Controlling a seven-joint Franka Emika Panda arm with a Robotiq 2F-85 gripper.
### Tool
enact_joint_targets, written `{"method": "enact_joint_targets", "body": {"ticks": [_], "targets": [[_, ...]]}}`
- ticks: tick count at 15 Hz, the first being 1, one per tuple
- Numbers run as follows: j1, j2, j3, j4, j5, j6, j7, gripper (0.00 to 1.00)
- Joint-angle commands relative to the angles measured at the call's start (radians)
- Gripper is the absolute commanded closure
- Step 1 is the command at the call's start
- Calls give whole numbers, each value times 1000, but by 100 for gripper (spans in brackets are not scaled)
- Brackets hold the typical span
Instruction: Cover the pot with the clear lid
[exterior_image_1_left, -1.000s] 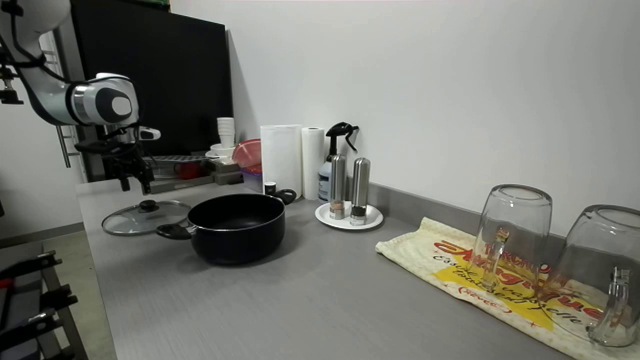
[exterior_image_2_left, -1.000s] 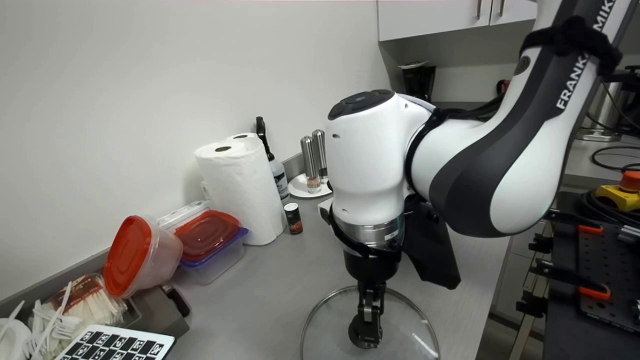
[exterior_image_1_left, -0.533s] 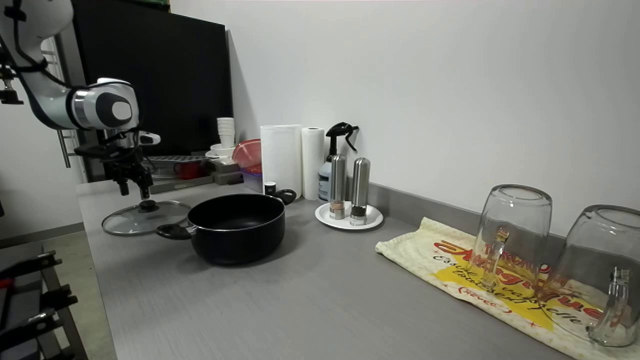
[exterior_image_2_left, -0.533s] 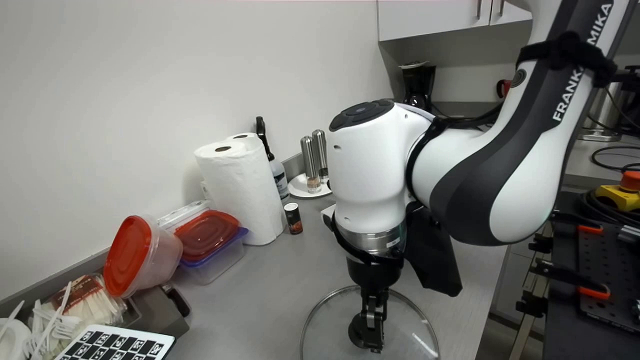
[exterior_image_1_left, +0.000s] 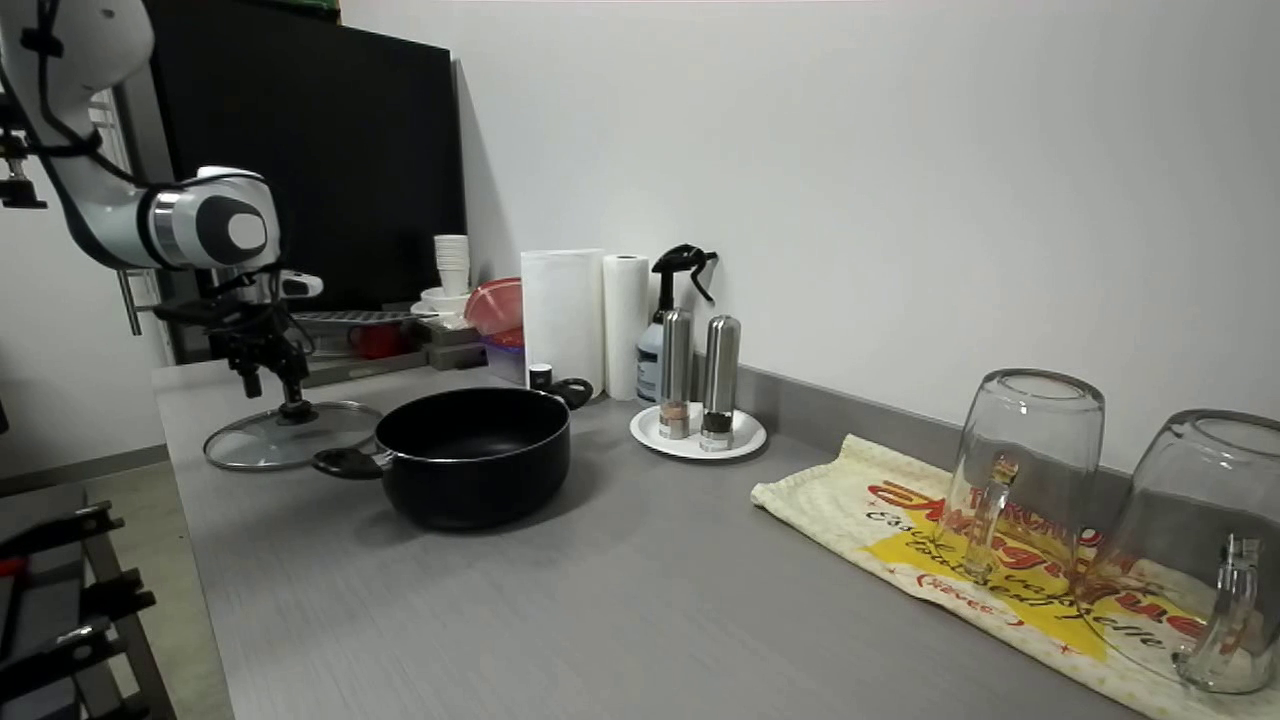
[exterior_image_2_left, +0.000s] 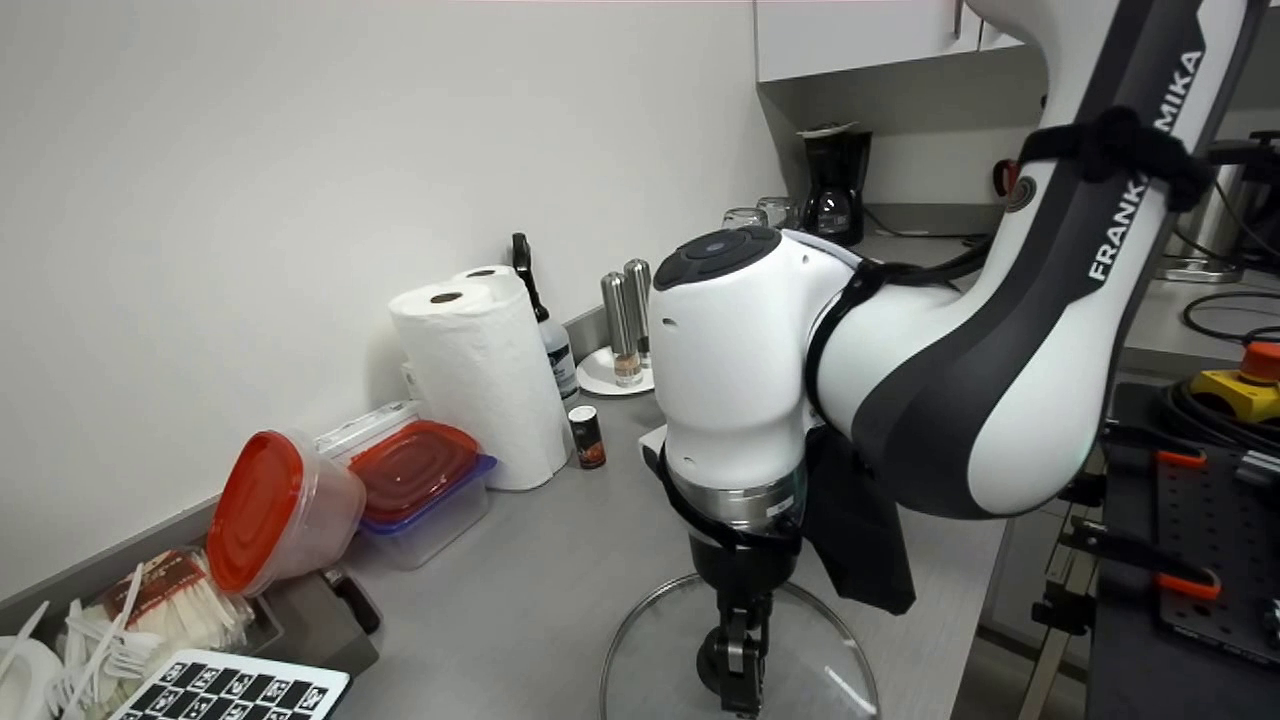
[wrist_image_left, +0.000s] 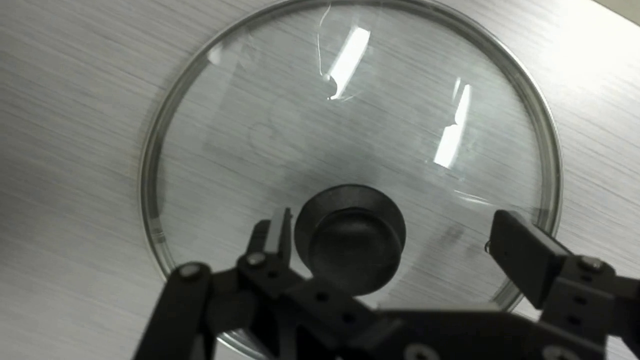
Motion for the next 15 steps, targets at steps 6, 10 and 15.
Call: {"method": "enact_joint_targets", "body": {"ticks": [6, 10, 15], "targets": [[86, 49, -88, 84, -13, 38, 18, 0], [103, 58, -111, 86, -15, 38, 15, 0], [108, 66, -125, 90, -11, 36, 11, 0]]}}
